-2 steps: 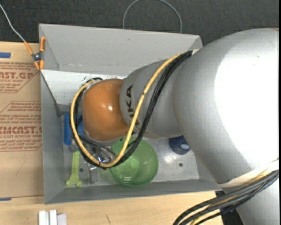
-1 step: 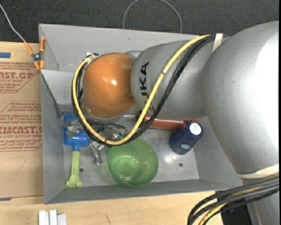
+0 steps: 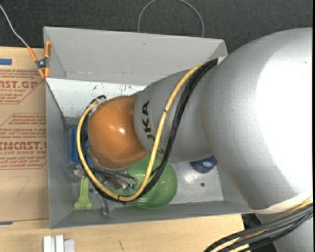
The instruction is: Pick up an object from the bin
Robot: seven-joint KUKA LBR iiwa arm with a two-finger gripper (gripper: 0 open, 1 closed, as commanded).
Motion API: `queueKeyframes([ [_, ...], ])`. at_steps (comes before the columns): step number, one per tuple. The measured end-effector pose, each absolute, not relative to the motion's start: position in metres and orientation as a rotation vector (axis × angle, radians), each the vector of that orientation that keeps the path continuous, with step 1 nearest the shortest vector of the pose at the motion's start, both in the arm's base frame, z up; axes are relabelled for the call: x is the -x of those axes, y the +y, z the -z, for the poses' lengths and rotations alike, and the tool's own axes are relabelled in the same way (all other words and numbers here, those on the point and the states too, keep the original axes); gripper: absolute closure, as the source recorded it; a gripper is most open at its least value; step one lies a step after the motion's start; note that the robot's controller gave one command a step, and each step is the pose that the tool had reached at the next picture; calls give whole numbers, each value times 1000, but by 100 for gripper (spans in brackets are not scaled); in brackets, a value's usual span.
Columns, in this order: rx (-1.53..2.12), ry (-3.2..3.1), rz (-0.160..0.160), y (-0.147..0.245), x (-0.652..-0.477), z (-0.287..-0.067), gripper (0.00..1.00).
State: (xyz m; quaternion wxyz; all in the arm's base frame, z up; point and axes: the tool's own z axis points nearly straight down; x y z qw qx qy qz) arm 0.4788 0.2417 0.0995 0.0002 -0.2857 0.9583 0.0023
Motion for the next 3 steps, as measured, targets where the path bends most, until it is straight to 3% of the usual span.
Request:
queueKeyframes([
  [1, 1739, 2606, 7, 245, -506, -70, 0],
  [2, 1215, 2896, -11, 248, -495, -69, 100],
  [3, 1214, 2897, -11, 248, -495, -69, 100],
])
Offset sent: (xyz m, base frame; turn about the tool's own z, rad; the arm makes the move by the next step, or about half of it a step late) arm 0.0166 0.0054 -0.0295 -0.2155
